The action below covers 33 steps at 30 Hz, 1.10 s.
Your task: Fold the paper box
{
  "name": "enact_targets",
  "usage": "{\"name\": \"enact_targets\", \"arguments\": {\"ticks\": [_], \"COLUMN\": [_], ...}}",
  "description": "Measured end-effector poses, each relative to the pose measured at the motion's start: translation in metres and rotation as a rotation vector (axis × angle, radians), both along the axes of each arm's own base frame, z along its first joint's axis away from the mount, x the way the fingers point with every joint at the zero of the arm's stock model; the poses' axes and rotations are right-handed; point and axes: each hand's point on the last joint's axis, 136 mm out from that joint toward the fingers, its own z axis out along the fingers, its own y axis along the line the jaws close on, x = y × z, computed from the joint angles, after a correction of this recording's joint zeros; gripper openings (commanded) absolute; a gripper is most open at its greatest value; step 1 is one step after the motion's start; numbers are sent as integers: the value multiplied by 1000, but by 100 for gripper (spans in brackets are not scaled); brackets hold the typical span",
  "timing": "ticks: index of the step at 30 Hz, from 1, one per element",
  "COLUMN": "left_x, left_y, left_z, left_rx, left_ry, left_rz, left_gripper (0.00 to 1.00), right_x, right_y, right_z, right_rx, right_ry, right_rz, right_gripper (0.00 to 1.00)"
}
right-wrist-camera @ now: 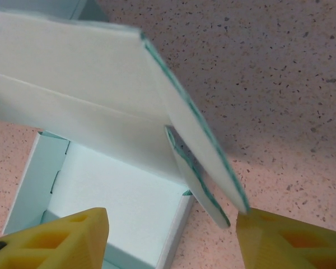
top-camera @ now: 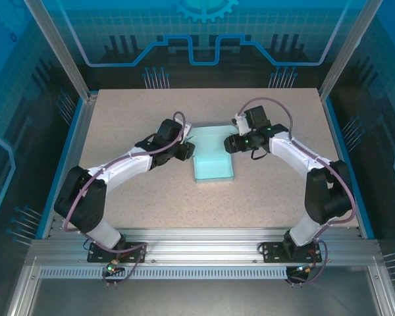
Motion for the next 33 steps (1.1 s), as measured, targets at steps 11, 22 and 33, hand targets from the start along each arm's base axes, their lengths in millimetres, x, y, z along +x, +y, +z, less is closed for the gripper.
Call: {"name": "enact_targets", "arguments": {"ticks": [11, 22, 33], "left_x": [13, 14, 13], "left_y": [-6, -22, -41], "left_z": [-10, -3, -1], "left_rx": [4, -91, -191], "left_ry": [23, 44, 40], "left_rz": [-1, 15, 181], "left_gripper": [23, 7, 0], "right_x": [7, 11, 7], "right_y": [7, 9, 8], "right_z": [-2, -6, 1], "right_rx": [27, 0, -166], "right_ry": [-6, -36, -160], "right_rz": [12, -53, -235], "right_gripper": [30, 8, 5]}}
